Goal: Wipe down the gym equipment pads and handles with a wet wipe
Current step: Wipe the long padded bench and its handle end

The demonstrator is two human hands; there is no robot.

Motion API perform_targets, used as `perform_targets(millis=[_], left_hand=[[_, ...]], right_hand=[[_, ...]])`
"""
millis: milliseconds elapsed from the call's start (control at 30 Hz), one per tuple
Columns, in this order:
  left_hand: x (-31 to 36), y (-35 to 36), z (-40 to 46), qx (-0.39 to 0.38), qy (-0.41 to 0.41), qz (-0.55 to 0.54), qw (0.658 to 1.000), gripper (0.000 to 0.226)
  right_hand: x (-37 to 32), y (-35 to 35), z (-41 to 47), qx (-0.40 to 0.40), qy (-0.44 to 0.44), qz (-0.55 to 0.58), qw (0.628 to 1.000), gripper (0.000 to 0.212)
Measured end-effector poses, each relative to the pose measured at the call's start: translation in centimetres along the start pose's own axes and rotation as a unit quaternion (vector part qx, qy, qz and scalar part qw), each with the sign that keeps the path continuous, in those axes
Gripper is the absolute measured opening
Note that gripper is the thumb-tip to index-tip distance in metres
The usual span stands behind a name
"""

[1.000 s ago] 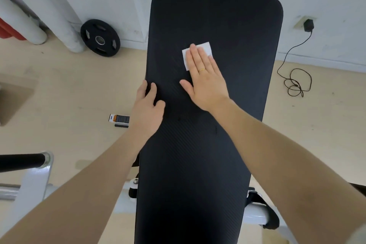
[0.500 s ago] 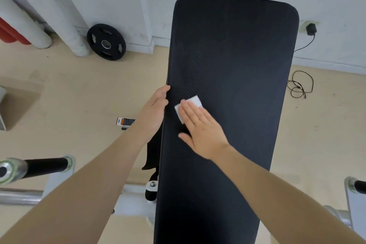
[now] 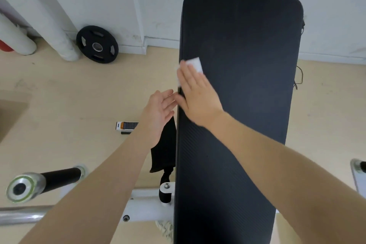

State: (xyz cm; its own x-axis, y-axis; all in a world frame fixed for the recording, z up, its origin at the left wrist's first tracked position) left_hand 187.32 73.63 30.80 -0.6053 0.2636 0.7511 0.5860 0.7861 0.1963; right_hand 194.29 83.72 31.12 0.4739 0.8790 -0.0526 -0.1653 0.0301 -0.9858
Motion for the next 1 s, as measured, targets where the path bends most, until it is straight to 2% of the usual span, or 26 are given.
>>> perform_targets(millis=[133, 267, 333, 400, 533, 600, 767, 867, 1000], left_hand=[[-0.9, -0.2, -1.7, 0.008, 0.001, 0.051, 0.999, 0.051], [-1.6, -0.3, -3.1, -0.002, 0.015, 0.096, 0.995, 0.043], [-2.2, -0.3, -3.4, -0.007, 0.014, 0.100, 0.995, 0.037], [-2.8, -0.3, -3.5, -0.009, 0.014, 0.103, 0.995, 0.041], [-3.1, 0.0, -3.7, -0.007, 0.018, 0.099, 0.995, 0.043], [-3.2, 0.2, -3.8, -0.013, 0.016, 0.118, 0.993, 0.046], [-3.7, 0.4, -3.3, 0.013, 0.028, 0.167, 0.985, 0.041], [-4.1, 0.5, -2.9, 0.047, 0.060, 0.232, 0.970, 0.056], [-3.9, 1.4, -3.6, 0.063, 0.098, 0.283, 0.952, 0.046]], right_hand=[[-2.7, 3.2, -8.7, -0.068, -0.067, -0.025, 0.995, 0.068], [-4.3, 5.3, -14.2, -0.074, -0.088, -0.037, 0.993, 0.067], [-4.1, 5.5, -14.7, -0.064, -0.091, -0.023, 0.994, 0.065], [-3.4, 4.9, -13.2, -0.042, -0.074, -0.020, 0.996, 0.064], [0.2, 2.1, -7.2, 0.043, 0.060, -0.022, 0.997, 0.066], [2.1, 1.0, -4.6, 0.039, 0.083, -0.022, 0.996, 0.067], [2.7, 0.4, -4.7, -0.004, 0.053, 0.002, 0.999, 0.066], [1.1, 2.1, -9.7, -0.036, -0.006, -0.011, 0.999, 0.064], [-0.3, 4.5, -16.6, -0.063, -0.022, -0.010, 0.998, 0.066]])
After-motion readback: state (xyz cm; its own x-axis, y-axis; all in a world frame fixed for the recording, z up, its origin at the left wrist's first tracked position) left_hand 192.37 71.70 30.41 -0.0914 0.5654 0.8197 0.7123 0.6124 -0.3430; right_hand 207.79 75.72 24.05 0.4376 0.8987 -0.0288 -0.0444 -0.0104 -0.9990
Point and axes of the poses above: each hand's wrist, its own z-axis towards the middle knuckle, its own y-axis out of the palm, x = y × z, the point moved 3 cm from there along z, towards the middle knuckle, and after that the axes turned 14 degrees about x, right-handed, at the moved point
